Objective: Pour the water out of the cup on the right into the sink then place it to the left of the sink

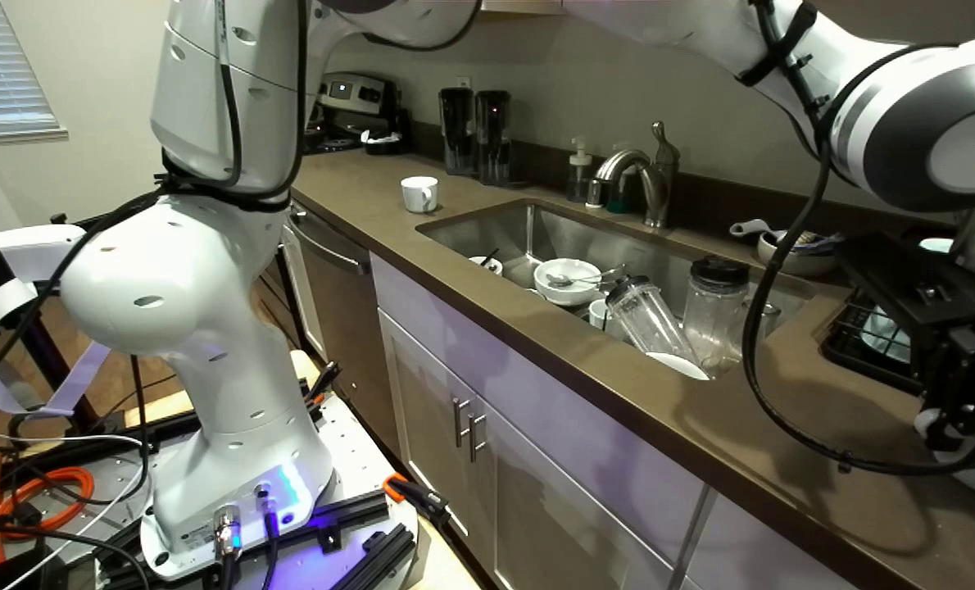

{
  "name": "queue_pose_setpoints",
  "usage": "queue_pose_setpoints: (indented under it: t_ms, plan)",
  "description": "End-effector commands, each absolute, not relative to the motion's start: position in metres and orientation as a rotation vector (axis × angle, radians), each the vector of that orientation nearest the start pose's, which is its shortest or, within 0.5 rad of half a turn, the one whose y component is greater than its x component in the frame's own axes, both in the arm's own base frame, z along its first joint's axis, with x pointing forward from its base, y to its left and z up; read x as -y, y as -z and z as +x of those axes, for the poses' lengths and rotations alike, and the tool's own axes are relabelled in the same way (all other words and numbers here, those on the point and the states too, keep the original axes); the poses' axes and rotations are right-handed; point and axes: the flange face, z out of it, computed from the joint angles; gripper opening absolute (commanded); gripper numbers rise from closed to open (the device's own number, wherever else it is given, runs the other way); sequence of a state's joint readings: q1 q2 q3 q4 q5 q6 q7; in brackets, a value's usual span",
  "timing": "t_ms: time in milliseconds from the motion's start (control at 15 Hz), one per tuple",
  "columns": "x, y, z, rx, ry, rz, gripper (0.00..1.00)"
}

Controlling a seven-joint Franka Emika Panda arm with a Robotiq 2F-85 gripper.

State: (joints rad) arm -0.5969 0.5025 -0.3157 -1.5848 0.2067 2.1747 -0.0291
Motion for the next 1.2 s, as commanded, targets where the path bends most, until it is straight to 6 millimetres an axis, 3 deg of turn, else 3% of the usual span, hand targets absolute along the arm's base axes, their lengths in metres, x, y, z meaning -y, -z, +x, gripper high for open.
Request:
queue_pose_setpoints:
  t_ms: [0,467,1133]
  plan:
    - [0.519,-0.391,0.438,-1.453,0.197,-2.812,0.05]
    - [0.509,-0.413,0.428,-1.416,0.21,-2.802,0.05]
    - [0.474,-0.434,0.404,-1.338,0.226,-2.794,0.05]
